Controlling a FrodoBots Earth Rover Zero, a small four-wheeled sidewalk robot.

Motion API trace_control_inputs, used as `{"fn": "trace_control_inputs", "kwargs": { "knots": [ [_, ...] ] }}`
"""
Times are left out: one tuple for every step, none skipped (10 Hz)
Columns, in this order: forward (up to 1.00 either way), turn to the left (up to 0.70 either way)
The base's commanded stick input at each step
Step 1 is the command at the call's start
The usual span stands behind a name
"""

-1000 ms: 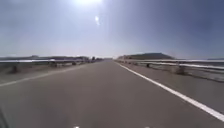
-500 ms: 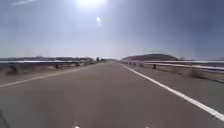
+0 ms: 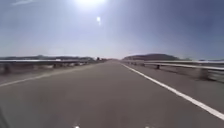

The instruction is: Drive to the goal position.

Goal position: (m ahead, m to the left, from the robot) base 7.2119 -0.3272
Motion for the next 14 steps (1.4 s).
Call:
{"fn": "trace_control_inputs", "kwargs": {
  "knots": [
    [1.0, 0.0],
    [1.0, 0.0],
    [1.0, 0.0],
    [1.0, 0.0],
    [1.0, 0.0],
    [1.0, 0.0],
    [1.0, 0.0],
    [1.0, 0.0],
    [1.0, 0.0],
    [1.0, 0.0],
    [1.0, 0.0],
    [1.0, 0.0],
    [1.0, 0.0],
    [1.0, 0.0]
  ]
}}
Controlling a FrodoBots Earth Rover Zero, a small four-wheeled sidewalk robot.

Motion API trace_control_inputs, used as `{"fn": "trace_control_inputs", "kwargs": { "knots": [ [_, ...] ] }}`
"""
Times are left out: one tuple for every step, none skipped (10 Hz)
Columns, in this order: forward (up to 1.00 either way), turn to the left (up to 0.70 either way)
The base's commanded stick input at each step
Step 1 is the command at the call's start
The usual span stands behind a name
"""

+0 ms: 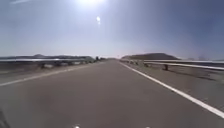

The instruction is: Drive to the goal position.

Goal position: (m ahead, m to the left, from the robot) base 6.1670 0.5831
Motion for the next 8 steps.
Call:
{"fn": "trace_control_inputs", "kwargs": {
  "knots": [
    [1.0, 0.0],
    [1.0, 0.0],
    [1.0, 0.0],
    [1.0, 0.0],
    [1.0, 0.0],
    [1.0, 0.0],
    [1.0, 0.0],
    [1.0, 0.0]
  ]
}}
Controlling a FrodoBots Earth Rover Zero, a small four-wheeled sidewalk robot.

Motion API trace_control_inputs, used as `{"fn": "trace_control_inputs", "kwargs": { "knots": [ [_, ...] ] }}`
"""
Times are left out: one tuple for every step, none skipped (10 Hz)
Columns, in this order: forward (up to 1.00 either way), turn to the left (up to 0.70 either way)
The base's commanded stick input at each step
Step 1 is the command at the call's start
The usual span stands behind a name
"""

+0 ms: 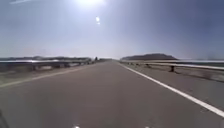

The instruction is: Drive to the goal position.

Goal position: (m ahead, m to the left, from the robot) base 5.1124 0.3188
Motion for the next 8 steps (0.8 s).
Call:
{"fn": "trace_control_inputs", "kwargs": {
  "knots": [
    [1.0, 0.0],
    [1.0, 0.0],
    [1.0, 0.0],
    [1.0, 0.0],
    [1.0, 0.0],
    [1.0, 0.0],
    [1.0, 0.0],
    [1.0, 0.0]
  ]
}}
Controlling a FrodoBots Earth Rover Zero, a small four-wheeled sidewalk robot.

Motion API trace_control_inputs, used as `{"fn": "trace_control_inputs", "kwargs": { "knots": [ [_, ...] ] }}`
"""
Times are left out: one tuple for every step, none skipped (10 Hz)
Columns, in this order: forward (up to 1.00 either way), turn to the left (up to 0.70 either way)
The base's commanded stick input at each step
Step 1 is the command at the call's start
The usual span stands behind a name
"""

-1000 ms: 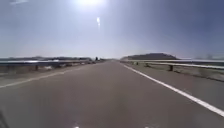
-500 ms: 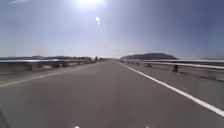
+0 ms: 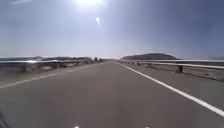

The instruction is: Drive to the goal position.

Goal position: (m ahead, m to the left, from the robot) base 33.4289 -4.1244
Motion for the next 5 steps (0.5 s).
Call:
{"fn": "trace_control_inputs", "kwargs": {
  "knots": [
    [1.0, 0.0],
    [1.0, 0.0],
    [1.0, 0.0],
    [1.0, 0.0],
    [1.0, 0.0]
  ]
}}
